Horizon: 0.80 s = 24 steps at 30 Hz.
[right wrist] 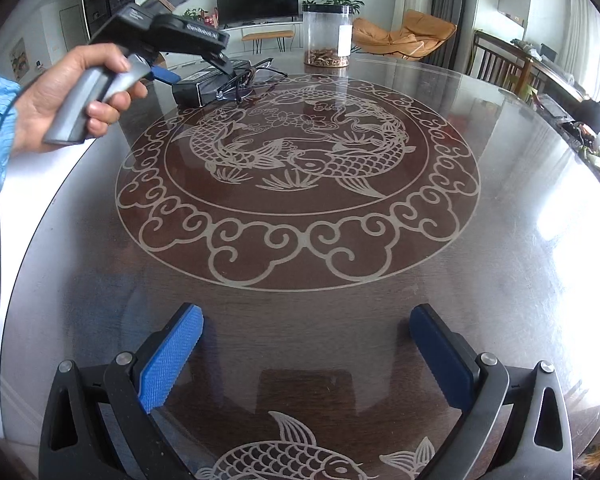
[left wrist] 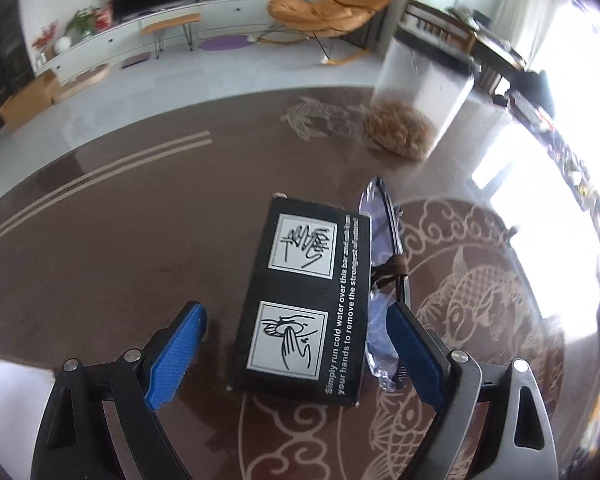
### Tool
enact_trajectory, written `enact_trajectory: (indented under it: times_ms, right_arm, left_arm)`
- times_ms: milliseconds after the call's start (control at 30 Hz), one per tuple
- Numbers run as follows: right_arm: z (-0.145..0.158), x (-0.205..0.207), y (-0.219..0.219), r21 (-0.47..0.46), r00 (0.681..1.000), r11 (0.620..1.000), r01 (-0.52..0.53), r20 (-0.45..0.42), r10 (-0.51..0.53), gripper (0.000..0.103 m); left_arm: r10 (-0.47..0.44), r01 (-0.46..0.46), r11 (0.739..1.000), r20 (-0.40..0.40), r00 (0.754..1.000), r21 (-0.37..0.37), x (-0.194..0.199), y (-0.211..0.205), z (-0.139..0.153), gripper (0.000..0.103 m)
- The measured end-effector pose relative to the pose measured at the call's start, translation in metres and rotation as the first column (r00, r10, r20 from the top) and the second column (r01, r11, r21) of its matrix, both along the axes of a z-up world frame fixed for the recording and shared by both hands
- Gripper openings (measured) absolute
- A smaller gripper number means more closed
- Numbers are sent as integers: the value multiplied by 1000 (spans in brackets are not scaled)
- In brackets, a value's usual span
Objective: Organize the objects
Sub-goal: 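Grasp the black soap box with the left gripper and lift it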
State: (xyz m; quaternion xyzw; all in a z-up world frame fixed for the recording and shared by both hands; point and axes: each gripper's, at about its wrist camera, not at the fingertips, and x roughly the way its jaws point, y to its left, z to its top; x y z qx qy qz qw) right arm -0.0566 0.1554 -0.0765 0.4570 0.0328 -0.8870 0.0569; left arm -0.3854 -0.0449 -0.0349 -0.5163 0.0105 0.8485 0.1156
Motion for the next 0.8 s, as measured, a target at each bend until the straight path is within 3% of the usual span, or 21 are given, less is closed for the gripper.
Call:
enact_trajectory:
  times_ms: [67, 167, 233, 433, 467, 533, 800]
  right_arm:
    - [0, 0, 0, 0, 1000, 1000, 0, 0, 0, 103]
    - [0, 0, 0, 0, 1000, 1000, 0, 0, 0, 103]
    - [1, 0, 0, 0, 1000, 1000, 0, 0, 0, 103]
    - [0, -1, 0, 0, 1000, 1000, -1, 1, 1, 103]
    - [0, -1, -1, 0, 1000, 1000, -2, 1, 2, 103]
    - [0, -1, -1, 0, 1000, 1000, -2, 1, 2, 103]
    - [1, -1, -1, 0, 1000, 1000, -2, 1, 2, 103]
  left_arm:
    - [1, 0, 1000, 22, 1000, -17, -5, 2, -10, 92]
    - [-2, 1, 998, -19, 1000, -69, -8, 9, -13, 95]
    - [1, -3, 997, -25, 1000, -76, -12, 12, -15, 103]
    - [65, -67, 995, -33, 997, -76, -26, 16, -15, 102]
    - [74, -78, 994, -54, 996, -74, -23, 16, -14, 97]
    - [72, -82, 992, -100, 992, -91, -17, 19, -12, 61]
    - [201, -217, 973, -171, 965, -80, 55, 15, -12, 58]
